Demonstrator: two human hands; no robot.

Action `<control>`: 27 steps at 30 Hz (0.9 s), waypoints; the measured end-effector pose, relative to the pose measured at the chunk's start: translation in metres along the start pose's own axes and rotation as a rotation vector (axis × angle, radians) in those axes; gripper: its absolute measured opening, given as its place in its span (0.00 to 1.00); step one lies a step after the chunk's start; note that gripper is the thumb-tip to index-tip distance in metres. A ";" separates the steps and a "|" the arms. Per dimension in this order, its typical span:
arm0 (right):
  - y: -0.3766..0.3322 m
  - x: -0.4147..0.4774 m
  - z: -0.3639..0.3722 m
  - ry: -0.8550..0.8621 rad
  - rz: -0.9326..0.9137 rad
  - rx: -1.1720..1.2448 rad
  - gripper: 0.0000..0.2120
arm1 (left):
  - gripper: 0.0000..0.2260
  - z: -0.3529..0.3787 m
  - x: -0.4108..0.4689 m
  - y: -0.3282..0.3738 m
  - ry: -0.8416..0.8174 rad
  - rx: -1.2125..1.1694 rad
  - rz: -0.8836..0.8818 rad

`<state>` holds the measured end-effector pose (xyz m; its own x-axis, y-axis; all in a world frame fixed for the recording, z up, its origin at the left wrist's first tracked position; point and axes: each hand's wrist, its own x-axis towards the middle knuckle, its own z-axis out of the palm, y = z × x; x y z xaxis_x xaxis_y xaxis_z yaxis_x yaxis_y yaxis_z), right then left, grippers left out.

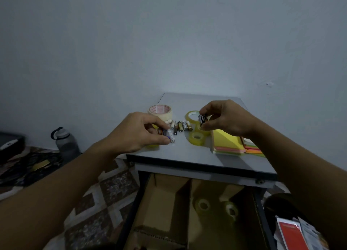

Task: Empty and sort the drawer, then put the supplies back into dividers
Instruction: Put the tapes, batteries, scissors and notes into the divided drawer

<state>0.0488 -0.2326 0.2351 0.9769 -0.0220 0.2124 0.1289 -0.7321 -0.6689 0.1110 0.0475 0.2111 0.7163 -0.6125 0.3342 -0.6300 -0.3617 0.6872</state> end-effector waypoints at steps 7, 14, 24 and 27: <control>-0.021 -0.068 0.014 0.023 -0.005 0.020 0.15 | 0.16 0.007 -0.076 0.004 -0.028 -0.073 -0.037; -0.026 -0.126 0.044 0.053 0.012 0.057 0.15 | 0.15 0.046 -0.145 -0.006 -0.173 -0.021 -0.049; -0.033 -0.164 0.064 0.020 0.008 0.090 0.17 | 0.19 0.106 -0.189 -0.031 -0.555 0.251 -0.034; -0.034 -0.167 0.067 0.016 0.022 0.103 0.17 | 0.20 0.121 -0.182 -0.036 -0.655 0.358 0.034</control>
<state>-0.1069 -0.1590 0.1746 0.9770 -0.0488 0.2074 0.1250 -0.6572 -0.7432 -0.0334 0.0871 0.0475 0.4397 -0.8804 -0.1776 -0.7881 -0.4730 0.3938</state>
